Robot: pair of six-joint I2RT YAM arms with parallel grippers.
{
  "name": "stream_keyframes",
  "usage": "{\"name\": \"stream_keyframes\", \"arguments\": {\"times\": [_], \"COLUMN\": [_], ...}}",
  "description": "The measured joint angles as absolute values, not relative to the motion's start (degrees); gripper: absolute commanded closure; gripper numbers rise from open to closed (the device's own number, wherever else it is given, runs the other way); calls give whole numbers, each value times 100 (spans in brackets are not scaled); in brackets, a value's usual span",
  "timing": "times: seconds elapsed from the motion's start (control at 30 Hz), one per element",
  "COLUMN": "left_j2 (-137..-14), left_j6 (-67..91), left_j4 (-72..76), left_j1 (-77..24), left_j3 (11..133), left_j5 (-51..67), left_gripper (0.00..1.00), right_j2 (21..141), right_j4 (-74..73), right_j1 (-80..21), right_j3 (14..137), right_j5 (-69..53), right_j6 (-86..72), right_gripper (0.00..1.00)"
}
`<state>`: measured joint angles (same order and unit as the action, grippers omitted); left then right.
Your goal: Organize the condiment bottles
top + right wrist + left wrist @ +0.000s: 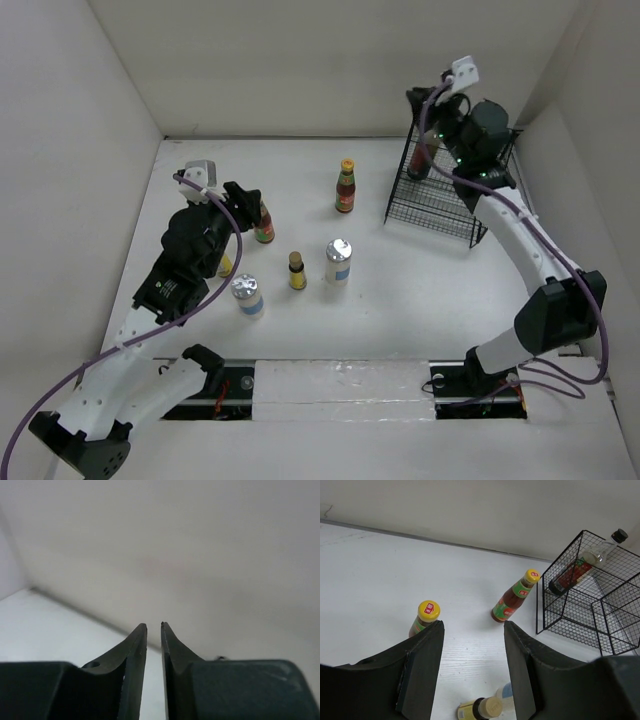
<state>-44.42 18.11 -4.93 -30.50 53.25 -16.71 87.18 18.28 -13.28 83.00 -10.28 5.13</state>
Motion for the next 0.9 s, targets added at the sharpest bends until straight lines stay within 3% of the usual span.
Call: {"name": "stream_keyframes", "arguments": {"times": [0.07, 0.1, 0.2, 0.33, 0.6, 0.9], "left_j2": [-4434, -4434, -4434, -4438, -4447, -4536], "left_j6": [1813, 1813, 1831, 1852, 1865, 1865], "left_j4": [-493, -495, -495, -495, -495, -497], "left_j1": [-3050, -3050, -3050, -3050, -3050, -3050], "left_j3": [5325, 5325, 5325, 5325, 5325, 5325], "left_j5": [-1693, -1697, -1721, -1765, -1802, -1767], "left_gripper": [53, 53, 47, 39, 38, 37], "right_j2": [8611, 8589, 8586, 8366, 6984, 7795], "right_j4": [1732, 1653, 1205, 375, -902, -904], "right_j1": [-1787, -2021, -2600, -3100, -4016, -4171], "right_j3": [8036, 7863, 7236, 6368, 5616, 5559], "right_j5": [-1267, -1365, -1625, -1776, -1719, -1612], "right_j6": [591, 628, 703, 795, 1127, 1181], "right_gripper": [65, 49, 24, 9, 0, 0]}}
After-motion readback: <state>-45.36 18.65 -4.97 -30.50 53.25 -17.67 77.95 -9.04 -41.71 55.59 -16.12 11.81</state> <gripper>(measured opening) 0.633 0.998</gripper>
